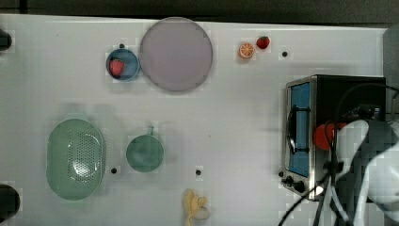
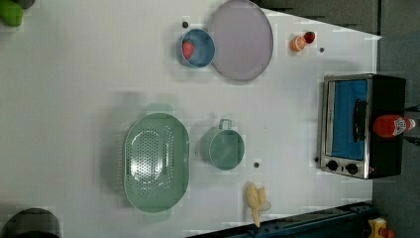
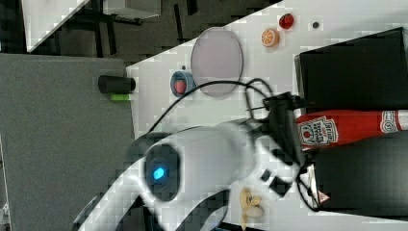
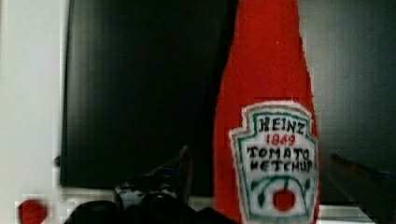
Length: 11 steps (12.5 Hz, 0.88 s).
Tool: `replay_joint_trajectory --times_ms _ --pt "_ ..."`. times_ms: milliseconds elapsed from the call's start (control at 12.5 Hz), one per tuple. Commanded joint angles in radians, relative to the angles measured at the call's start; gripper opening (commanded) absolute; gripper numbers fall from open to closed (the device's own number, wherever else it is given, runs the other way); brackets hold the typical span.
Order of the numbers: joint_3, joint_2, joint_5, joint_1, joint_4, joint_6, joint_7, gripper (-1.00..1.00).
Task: Pick Ketchup from oven and place it on table.
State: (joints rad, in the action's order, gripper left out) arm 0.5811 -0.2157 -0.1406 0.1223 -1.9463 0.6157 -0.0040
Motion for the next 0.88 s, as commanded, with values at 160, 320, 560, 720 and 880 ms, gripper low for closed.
replay_joint_trajectory --times_ms 160,320,560,720,880 --pt "0.031 -0.063 -0.014 -0.003 0.028 -0.008 0.068 1.00" --pt "0.030 -0.070 -0.034 -0.004 0.027 -0.009 0.069 1.00" --pt "0.028 -0.090 -0.062 -0.004 0.025 -0.008 0.070 1.00" --pt "0.027 -0.095 -0.063 -0.007 0.025 -0.009 0.070 0.43" --pt "0.028 -0.093 -0.063 -0.008 0.032 -0.010 0.069 0.29"
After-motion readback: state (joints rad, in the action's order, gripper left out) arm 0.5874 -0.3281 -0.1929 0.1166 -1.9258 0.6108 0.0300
